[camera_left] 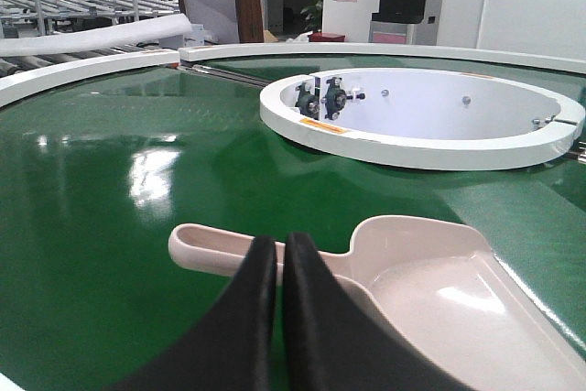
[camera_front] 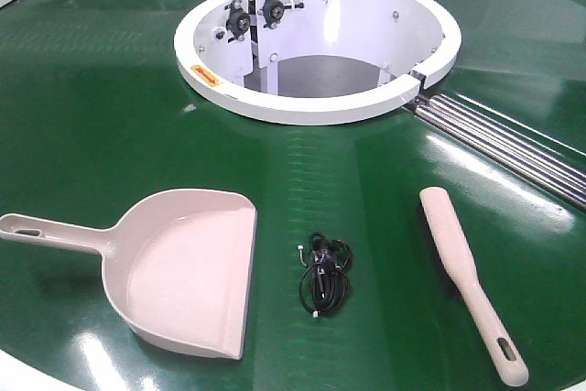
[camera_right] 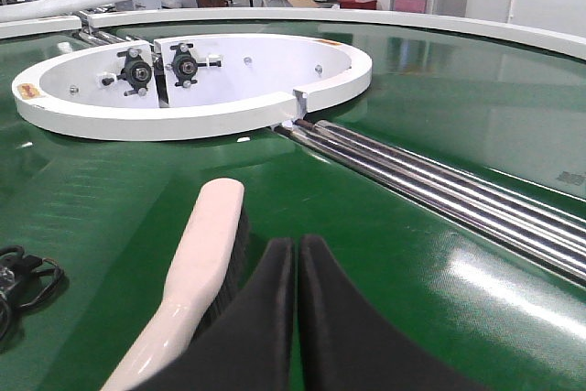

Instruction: Clean and inspect green conveyor with broom and dustpan

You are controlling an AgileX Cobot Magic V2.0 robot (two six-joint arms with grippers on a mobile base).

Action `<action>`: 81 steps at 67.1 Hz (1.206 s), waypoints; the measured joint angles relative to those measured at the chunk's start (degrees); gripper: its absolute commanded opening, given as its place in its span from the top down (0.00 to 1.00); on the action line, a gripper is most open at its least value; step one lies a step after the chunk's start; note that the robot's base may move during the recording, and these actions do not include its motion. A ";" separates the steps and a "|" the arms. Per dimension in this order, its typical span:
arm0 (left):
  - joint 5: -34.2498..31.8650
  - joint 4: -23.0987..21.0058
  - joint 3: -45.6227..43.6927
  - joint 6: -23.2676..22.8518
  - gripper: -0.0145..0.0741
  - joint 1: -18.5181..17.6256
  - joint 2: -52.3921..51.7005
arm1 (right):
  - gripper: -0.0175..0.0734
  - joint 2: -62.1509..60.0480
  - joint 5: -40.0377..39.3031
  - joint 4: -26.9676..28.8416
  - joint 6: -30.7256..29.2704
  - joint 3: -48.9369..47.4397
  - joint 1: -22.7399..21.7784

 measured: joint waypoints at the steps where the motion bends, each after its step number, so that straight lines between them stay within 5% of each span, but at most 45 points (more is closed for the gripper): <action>1: 0.00 0.00 0.00 0.00 0.84 0.00 0.00 | 0.82 0.00 0.00 0.00 0.00 0.00 0.00; 70: -0.19 0.00 0.00 0.00 0.84 0.00 0.00 | 0.82 0.00 0.00 0.00 0.00 0.00 0.00; 81: -9.65 0.00 0.00 0.00 0.84 0.00 0.00 | 0.82 0.00 0.00 0.00 0.00 0.00 0.00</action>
